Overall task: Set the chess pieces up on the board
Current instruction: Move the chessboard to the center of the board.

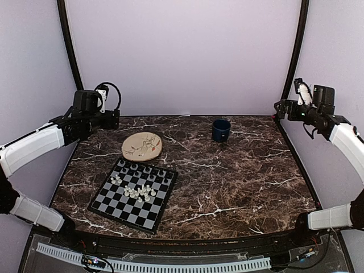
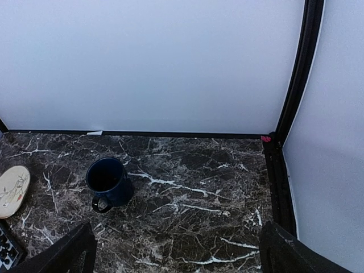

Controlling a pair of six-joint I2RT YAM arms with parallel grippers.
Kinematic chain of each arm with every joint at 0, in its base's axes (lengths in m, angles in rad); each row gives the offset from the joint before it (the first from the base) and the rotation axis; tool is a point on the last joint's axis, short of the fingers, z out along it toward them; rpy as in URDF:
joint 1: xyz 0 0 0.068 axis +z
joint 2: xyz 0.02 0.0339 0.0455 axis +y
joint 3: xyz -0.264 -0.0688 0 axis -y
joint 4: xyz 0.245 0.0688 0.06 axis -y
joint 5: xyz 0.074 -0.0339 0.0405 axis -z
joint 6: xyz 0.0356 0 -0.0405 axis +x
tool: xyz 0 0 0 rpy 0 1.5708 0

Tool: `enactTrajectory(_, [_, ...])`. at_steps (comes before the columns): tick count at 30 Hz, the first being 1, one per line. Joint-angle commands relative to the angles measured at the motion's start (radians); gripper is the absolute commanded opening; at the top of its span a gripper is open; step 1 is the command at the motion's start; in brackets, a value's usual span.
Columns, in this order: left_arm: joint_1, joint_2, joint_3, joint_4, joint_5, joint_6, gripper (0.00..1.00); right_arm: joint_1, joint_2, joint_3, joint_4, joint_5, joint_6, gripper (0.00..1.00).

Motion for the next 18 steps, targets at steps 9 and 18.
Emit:
enactTrajectory(9, [0.384, -0.012, -0.020, -0.210, 0.228, -0.153, 0.52, 0.089, 0.115, -0.088, -0.025, -0.172, -0.183, 0.92])
enactTrajectory(18, [0.644, 0.095, -0.063, -0.330, 0.406, -0.286, 0.05, 0.432, 0.311, -0.088, -0.043, -0.254, -0.313, 0.63])
